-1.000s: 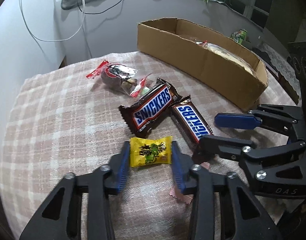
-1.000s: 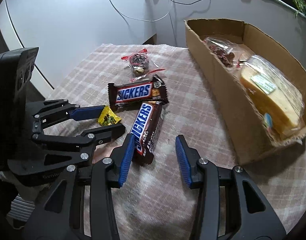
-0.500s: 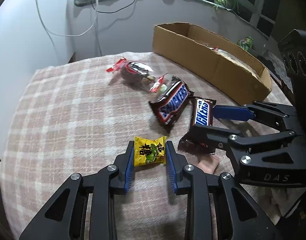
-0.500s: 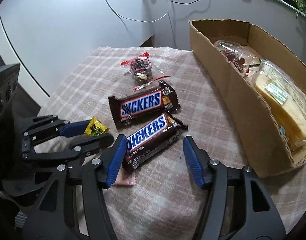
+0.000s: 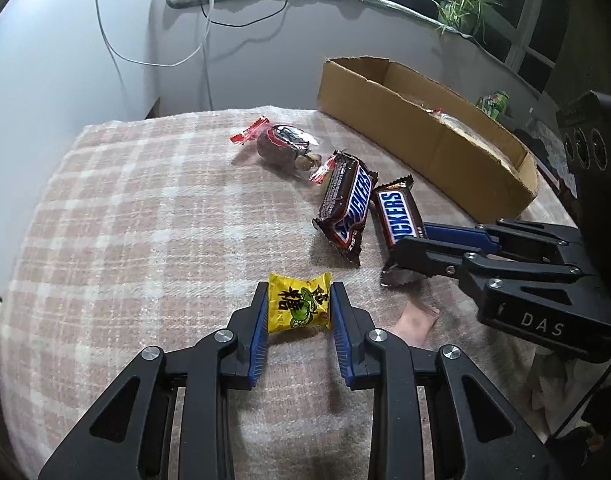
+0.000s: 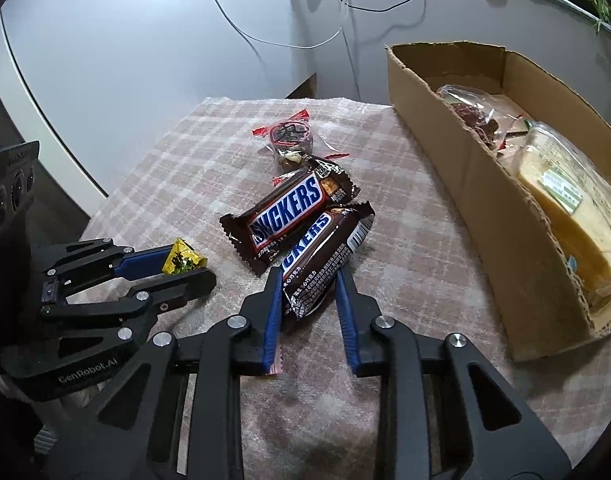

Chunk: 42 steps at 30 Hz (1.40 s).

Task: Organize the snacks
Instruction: 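Carry the yellow candy and Snickers bar with both tools over the box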

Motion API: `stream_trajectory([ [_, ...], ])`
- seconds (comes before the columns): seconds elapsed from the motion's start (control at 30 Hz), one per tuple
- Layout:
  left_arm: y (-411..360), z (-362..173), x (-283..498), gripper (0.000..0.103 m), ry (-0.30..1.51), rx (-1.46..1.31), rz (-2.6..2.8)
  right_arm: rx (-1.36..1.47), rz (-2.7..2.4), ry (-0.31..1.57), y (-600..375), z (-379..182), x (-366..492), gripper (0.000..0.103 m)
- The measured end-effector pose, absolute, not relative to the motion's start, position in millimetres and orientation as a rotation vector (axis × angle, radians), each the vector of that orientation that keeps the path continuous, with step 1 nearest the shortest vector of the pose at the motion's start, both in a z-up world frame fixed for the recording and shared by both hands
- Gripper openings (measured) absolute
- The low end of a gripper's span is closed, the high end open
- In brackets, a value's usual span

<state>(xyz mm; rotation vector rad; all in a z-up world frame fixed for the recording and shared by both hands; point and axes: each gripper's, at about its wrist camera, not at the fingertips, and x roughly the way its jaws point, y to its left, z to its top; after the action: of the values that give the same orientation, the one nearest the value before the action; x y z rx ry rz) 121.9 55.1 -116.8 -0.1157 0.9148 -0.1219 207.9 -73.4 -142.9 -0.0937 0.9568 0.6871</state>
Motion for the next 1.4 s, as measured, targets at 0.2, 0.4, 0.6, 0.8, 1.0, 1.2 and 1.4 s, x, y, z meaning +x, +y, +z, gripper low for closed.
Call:
stream_trajectory([
  [0.2,55.1,-106.4,118.1,0.027,0.889,-0.139,-0.130,-0.046,0.693,0.933,-88.7,-131.9,200.8,0.024],
  [0.4,49.6,-89.6,114.5,0.027,0.849,-0.147,-0.145,-0.024,0.697,0.911,-104.0,-117.5,193.9,0.023],
  [0.6,40.4,-73.7,122.6,0.027,0.812,-0.150,-0.163,-0.010,0.690,0.863,-121.0,-95.9,190.8,0.024],
  [0.8,28.7,-61.1,140.4,0.027,0.777,-0.156,-0.186,-0.004,0.660,0.805,-143.6,-71.7,199.1,0.024],
  [1.0,13.5,-52.9,162.8,0.027,0.756,-0.155,-0.214,0.004,0.612,0.769,-170.7,-54.3,219.5,0.024],
  [1.2,-4.5,-45.7,189.2,0.027,0.738,-0.144,-0.244,0.000,0.570,0.745,-190.7,-43.2,241.0,0.024],
  [1.4,-23.4,-39.5,210.1,0.027,0.719,-0.136,-0.266,-0.001,0.545,0.744,-202.3,-43.6,260.9,0.024],
])
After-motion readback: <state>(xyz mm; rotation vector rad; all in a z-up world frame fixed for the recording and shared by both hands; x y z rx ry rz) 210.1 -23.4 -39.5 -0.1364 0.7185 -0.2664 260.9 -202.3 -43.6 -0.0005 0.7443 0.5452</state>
